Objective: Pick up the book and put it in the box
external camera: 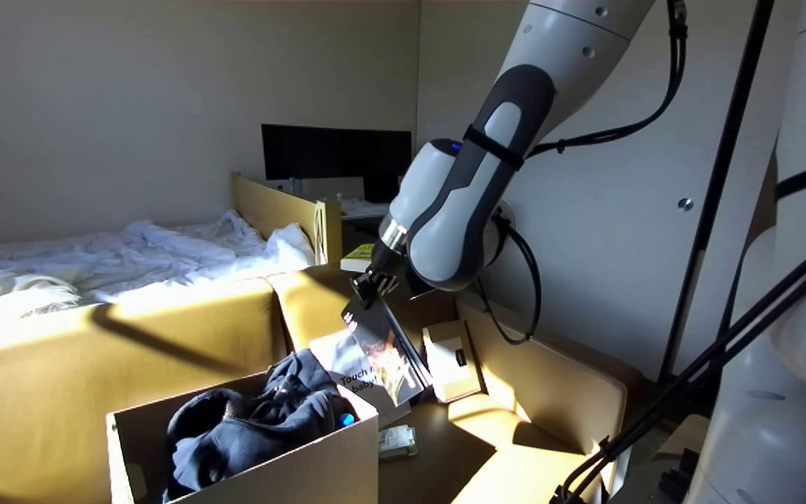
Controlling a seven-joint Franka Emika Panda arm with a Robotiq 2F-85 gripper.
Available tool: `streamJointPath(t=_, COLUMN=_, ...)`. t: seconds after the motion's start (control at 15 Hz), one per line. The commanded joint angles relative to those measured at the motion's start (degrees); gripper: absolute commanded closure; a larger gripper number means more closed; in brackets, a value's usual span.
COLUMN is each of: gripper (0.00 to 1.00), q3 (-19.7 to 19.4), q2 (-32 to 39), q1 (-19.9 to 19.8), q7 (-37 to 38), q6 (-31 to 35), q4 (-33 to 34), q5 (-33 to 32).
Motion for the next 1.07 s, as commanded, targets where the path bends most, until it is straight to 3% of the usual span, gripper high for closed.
streamJointPath(t=0.0, gripper=0.97, q3=-1.9, q2=0.8, q1=1.5, q7=-1.0, q6=-0.1, q4=1.9, q5=0.3)
streamJointPath(t=0.13, gripper=0.97, q3=-3.4, q2=0.3, q1=4.9, q7=-3.0, q6=-3.5, q4=6.1, q5=-1.0)
streamJointPath(t=0.33, gripper=0.97, q3=-0.2, q2=0.5, q1=8.7, q7=-2.6, q6=-9.5, q4=14.2, q5=-2.9)
streamJointPath(t=0.4, gripper=0.97, q3=4.9, q2=0.9, q1=8.5, q7=-4.3, q6=-13.0, q4=16.3, q5=0.7)
streamJointPath(t=0.6, gripper=0.97, q3=12.1, q2=8.3, q1=8.6, q7=-11.3, q6=-21.2, q4=27.0, q5=9.9)
streamJointPath(t=0.73, gripper=0.97, q3=5.9, q2=13.9, q1=11.8, q7=-1.8, q6=-23.8, q4=33.6, q5=-1.4)
streamJointPath(t=0.8, gripper=0.97, q3=-0.4, q2=15.5, q1=16.0, q7=4.1, q6=-23.5, q4=35.9, q5=-7.5)
streamJointPath(t=1.0, gripper=0.97, q3=-6.9, q2=20.5, q1=17.2, q7=12.1, q6=-25.4, q4=42.2, q5=-10.3)
